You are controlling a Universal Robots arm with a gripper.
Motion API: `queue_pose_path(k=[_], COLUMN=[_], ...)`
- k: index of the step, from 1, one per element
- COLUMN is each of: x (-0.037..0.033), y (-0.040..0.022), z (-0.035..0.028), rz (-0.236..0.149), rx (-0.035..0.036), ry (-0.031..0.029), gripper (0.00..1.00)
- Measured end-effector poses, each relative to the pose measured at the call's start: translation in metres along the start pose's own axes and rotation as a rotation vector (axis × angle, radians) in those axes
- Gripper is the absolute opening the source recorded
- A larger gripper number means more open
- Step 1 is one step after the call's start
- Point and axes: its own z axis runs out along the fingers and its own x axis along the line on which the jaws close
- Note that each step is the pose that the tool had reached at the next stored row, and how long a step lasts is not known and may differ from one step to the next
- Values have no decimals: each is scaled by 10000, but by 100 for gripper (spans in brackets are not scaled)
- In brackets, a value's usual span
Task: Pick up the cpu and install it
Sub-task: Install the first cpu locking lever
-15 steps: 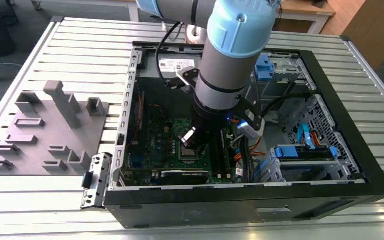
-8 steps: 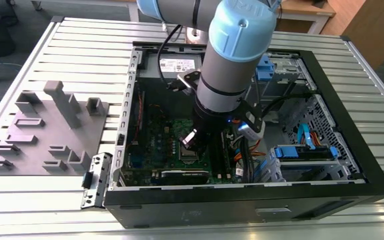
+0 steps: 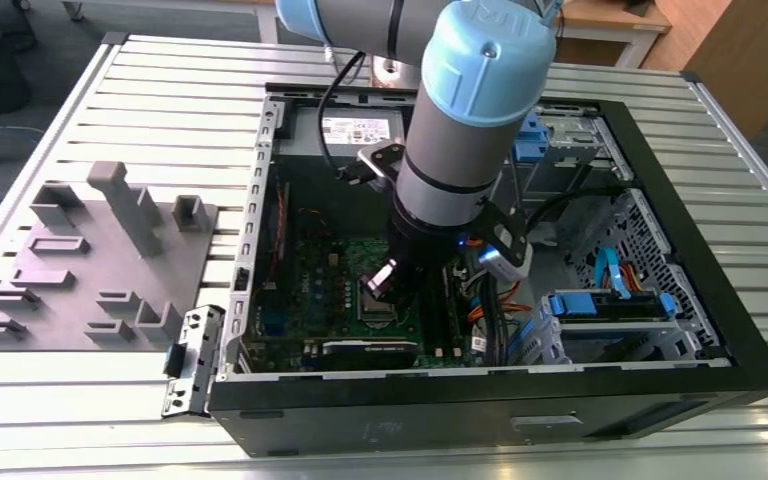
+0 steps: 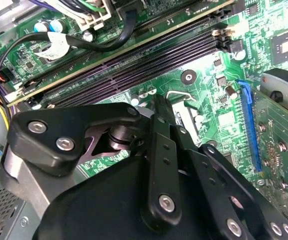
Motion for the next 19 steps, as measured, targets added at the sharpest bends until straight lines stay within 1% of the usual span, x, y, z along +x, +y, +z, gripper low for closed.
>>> queue_pose_path(k=[5, 12, 19], x=[3, 60, 67], y=[-5, -80, -97], z=[3, 4, 28], rz=[-7, -8, -23], rx=[-5, -6, -4], ry=[-6, -6, 0], gripper=[11, 11, 11])
